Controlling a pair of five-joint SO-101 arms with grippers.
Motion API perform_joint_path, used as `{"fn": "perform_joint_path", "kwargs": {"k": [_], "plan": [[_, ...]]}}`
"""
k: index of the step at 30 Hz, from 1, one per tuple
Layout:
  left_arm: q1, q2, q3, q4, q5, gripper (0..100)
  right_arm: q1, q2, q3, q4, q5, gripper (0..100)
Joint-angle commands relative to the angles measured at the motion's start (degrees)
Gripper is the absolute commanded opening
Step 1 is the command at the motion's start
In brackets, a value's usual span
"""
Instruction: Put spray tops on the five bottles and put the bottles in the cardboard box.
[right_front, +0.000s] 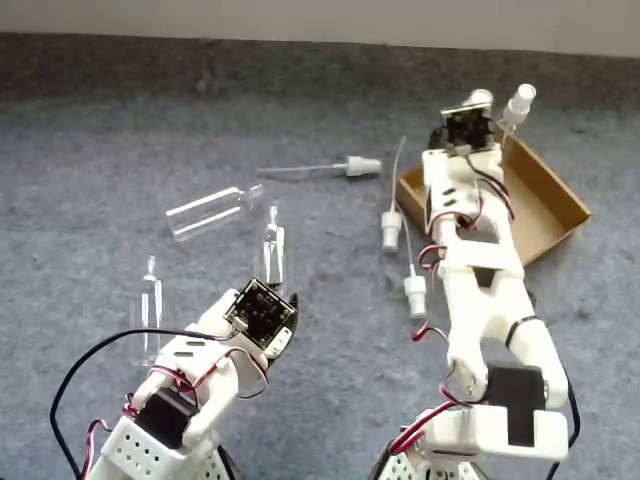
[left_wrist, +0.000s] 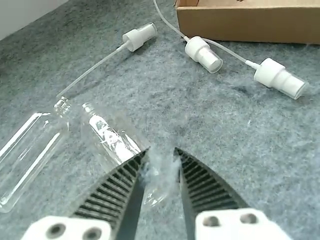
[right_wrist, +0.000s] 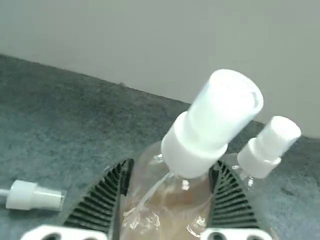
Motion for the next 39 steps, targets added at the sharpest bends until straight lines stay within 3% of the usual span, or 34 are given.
{"fn": "perform_joint_path", "kwargs": {"k": [1, 24, 31, 39], "plan": [[-0.66, -0.31, 1.19, 0.35, -0.26, 4, -1.36, 1.01, -4.26, -2.33, 2.55, 9.8], [-0.66, -0.22, 1.19, 0.35, -0.35, 4, -0.22, 11.74, -4.79, -10.24, 2.55, 10.4], [-3.47, -0.22, 1.19, 0.18, -0.35, 4, -0.22, 11.65, -4.35, -9.89, 2.46, 20.7], [-3.56, -0.22, 1.19, 0.18, -0.35, 4, -0.22, 11.47, -4.35, -9.71, 2.46, 25.1]]}}
